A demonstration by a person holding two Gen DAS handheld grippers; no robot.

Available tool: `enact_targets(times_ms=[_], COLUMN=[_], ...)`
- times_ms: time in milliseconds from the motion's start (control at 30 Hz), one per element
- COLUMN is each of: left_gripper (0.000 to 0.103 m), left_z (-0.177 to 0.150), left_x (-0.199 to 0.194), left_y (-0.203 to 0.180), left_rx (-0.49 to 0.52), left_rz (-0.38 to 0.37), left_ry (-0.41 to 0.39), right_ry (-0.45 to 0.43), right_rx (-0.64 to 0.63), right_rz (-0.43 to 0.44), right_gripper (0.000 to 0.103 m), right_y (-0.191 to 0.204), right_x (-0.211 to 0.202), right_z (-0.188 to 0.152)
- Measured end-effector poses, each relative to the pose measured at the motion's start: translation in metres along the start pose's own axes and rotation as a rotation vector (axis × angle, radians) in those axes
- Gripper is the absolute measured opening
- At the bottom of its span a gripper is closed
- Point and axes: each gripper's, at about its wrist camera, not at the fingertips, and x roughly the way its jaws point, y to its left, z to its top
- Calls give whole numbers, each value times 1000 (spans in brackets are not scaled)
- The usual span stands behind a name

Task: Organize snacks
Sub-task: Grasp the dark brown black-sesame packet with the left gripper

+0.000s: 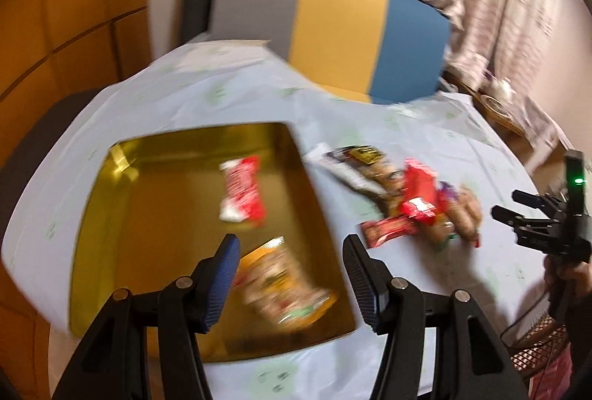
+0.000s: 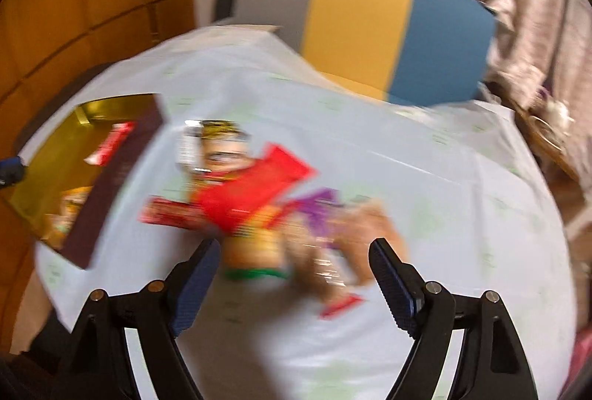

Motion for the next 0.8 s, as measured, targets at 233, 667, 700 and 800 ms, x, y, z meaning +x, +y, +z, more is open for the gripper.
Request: enact_targets(times_ms=[233, 667, 700, 800], left_gripper=[59, 58, 58, 58], left_z=[51, 91, 93, 100], left_x=[55, 165, 169, 176], left_y=[-52, -77, -78, -78], left_rx=[45, -116, -112, -125], left_rz=[-51, -31, -26, -43], left_ry=[93, 294, 301, 337], right_ry=[24, -56, -60, -68], right_rx=[189, 225, 237, 258], right_rz=[-80, -14, -11, -17], right_gripper=[83, 86, 86, 87], right_y=[-68, -72, -74, -78], right_x=[18, 6, 4, 1], right_z=[-13, -6, -6, -5])
